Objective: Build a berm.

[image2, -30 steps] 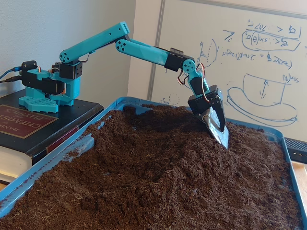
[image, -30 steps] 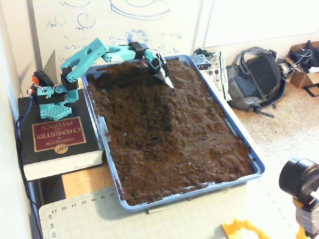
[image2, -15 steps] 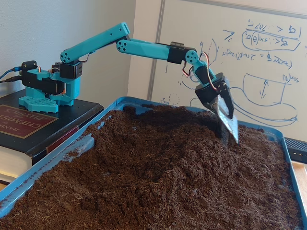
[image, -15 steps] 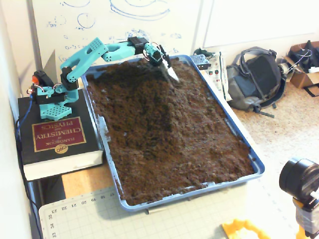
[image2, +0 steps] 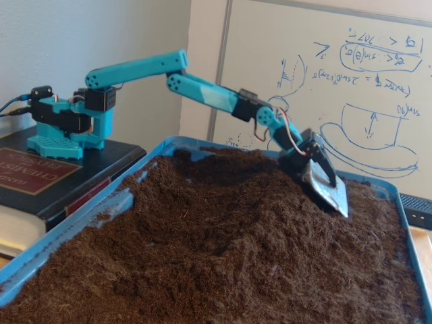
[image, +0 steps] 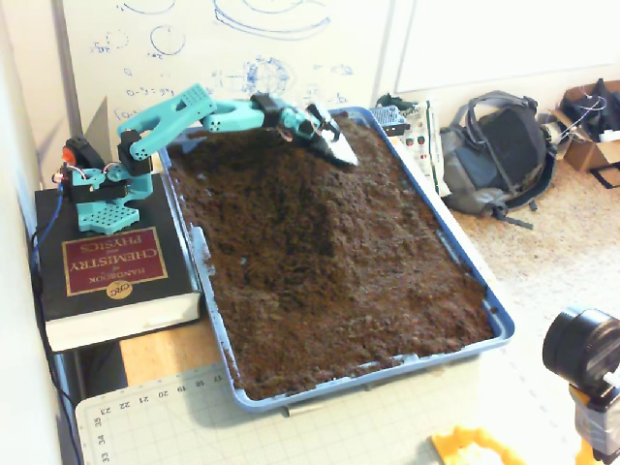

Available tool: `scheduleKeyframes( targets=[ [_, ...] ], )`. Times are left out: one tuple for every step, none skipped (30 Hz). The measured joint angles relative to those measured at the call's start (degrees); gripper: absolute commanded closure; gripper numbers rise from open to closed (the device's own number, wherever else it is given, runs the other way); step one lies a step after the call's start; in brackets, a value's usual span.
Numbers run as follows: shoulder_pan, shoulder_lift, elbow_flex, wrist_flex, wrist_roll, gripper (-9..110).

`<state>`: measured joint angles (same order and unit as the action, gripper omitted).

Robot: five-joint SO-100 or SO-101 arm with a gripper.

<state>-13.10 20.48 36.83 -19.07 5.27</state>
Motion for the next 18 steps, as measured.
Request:
scheduleKeyframes(
  targets=[
    [0.00, 0.00, -0.53, -1.93, 0.00, 101],
    [-0.09, 0.00, -1.23, -4.04, 0.00, 101],
    [-0.18, 0.09, -1.76, -6.24, 0.00, 101],
    [-0.18, 0.18, -2.46, -8.53, 0.00, 101],
    [-0.18, 0.53, -2.99, -10.99, 0.00, 101],
    [-0.26, 1.23, -3.25, -13.45, 0.00, 101],
    [-0.44, 1.76, -3.52, -16.00, 0.00, 101],
    [-0.53, 2.46, -3.69, -18.37, 0.00, 101],
    [-0.62, 3.16, -3.69, -20.57, 0.00, 101],
    [-0.62, 3.87, -3.69, -22.59, 0.00, 101],
    [-0.62, 4.57, -3.69, -24.70, 0.00, 101],
    [-0.62, 5.27, -3.69, -26.54, 0.00, 101],
    [-0.70, 5.80, -3.69, -28.13, 0.00, 101],
    [-0.88, 6.24, -3.69, -29.62, 0.00, 101],
    [-0.97, 6.68, -3.69, -30.94, 0.00, 101],
    [-1.05, 7.03, -3.69, -32.08, 0.00, 101],
    [-1.14, 7.38, -3.69, -33.22, 0.00, 101],
    [-1.23, 7.73, -3.69, -34.28, 0.00, 101]
  ],
)
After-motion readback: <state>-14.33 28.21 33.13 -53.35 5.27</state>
